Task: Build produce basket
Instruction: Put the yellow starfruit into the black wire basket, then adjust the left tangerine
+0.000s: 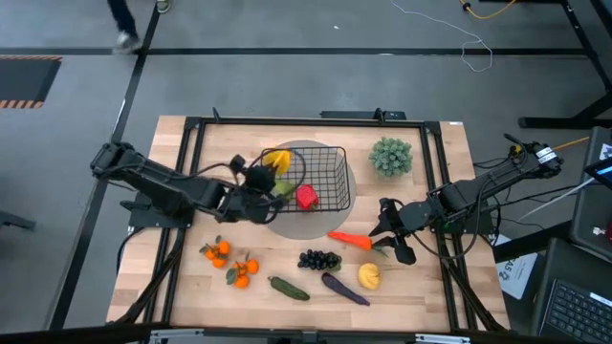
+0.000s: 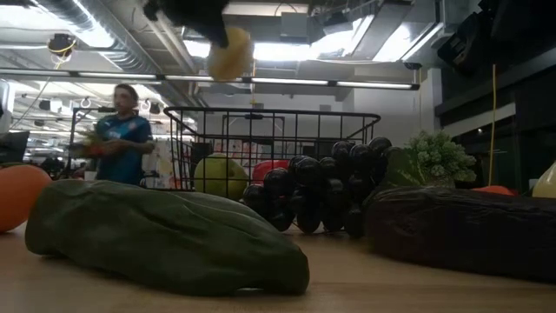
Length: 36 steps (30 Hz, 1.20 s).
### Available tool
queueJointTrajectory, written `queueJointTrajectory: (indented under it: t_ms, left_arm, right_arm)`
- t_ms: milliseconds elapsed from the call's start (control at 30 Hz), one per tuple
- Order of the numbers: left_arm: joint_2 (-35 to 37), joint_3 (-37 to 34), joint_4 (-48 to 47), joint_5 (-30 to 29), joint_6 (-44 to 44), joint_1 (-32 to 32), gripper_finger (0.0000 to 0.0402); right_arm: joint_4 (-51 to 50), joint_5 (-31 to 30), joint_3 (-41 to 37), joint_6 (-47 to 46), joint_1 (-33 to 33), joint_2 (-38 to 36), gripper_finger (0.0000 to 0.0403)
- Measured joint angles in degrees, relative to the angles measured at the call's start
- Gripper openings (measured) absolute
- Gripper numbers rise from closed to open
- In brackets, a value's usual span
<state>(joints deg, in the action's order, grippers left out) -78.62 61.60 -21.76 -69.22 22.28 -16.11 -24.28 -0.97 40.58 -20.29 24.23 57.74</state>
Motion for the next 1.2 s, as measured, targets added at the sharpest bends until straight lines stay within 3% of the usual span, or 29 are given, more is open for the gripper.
queueJointTrajectory:
  t_ms: [267,467,667,800,1000,1200]
  left_arm:
    - [-6.2,0.0,4.7,6.1,-0.4,8.7,0.001]
    - [-8.9,0.0,11.1,24.6,-4.8,13.4,0.0037]
    - [-9.5,0.0,23.6,33.1,-14.9,13.9,0.0079]
    - [-9.4,0.0,26.3,33.7,-18.6,12.8,0.0093]
    - [-9.4,0.0,26.6,28.2,-22.9,12.2,0.0096]
    - [-9.4,0.0,24.5,27.9,-26.2,12.1,0.0097]
  right_arm:
    - [-0.1,0.0,0.0,0.0,0.0,0.0,0.0134]
    - [-0.4,0.0,0.0,0.0,0.0,0.0,0.0134]
    - [-0.6,0.0,0.0,0.0,0.0,0.0,0.0134]
    - [-0.7,0.0,0.0,0.0,0.0,0.0,0.0134]
    - [-0.8,0.0,0.0,-0.2,0.0,0.0,0.0134]
    - [-0.8,0.0,0.0,-0.2,0.0,0.0,0.0134]
